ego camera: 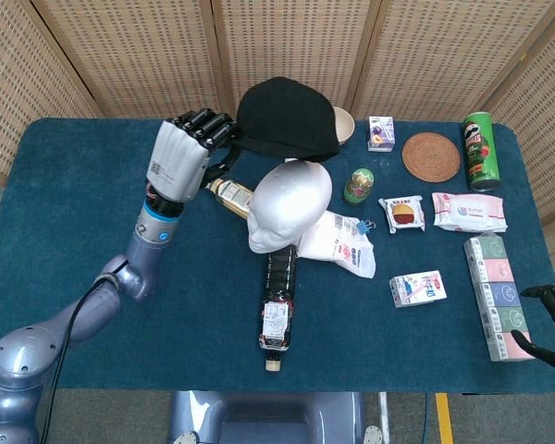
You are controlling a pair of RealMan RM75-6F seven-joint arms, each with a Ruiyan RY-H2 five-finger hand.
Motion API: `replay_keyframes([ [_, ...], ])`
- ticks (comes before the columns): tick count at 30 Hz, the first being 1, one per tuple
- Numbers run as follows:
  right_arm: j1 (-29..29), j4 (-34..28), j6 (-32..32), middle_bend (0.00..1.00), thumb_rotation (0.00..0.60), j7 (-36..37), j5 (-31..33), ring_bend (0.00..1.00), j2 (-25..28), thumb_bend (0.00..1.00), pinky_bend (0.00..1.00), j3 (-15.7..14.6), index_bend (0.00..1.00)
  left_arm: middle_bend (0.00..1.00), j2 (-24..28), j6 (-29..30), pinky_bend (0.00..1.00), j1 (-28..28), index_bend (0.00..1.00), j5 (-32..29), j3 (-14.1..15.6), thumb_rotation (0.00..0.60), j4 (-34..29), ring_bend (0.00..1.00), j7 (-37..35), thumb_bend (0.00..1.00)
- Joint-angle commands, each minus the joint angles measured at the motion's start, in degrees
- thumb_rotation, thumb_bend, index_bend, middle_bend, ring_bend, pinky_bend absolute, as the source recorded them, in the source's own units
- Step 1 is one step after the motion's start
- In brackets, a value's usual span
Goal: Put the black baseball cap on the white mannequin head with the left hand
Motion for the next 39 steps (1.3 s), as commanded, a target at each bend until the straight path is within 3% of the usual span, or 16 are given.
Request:
replay_keyframes([
  [1,0.1,-0.3,-0.3,0.4,0.6,-0.4,0.3,0.44,0.1,0.15,0.45,0.1,0.38,0.59,-4.0,-0.5,0.78,-4.1,0.83,-0.8,-1.2,0.6,5.1,0.55,-2.9,0.44],
  [6,0.0,-0.9,-0.3,0.41,0.6,-1.0,0.8,0.44,0.5,0.15,0.45,0.2,0.38,0.59,-7.8,-0.4,0.78,-7.7,0.83,-1.1,-0.9,0.6,10.4,0.55,-6.1,0.44],
  [16,0.0,-1.2,-0.6,0.4,0.6,-1.3,1.3,0.44,0.6,0.15,0.45,0.3,0.38,0.59,-10.1,4.5,0.77,-5.6,0.83,1.5,4.9,0.6,15.4,0.55,-10.3,0.43],
  [28,0.4,-2.3,-1.2,0.41,0.6,-2.7,1.4,0.44,0.6,0.15,0.45,0.3,0.38,0.59,-8.1,6.3,0.75,-0.5,0.83,3.7,11.1,0.6,15.8,0.55,-11.8,0.42],
  [39,0.3,-2.8,-1.0,0.4,0.6,-3.5,1.7,0.44,0.6,0.15,0.45,0.4,0.38,0.59,-7.1,8.7,0.72,2.0,0.83,5.8,14.8,0.6,15.9,0.55,-12.8,0.41],
])
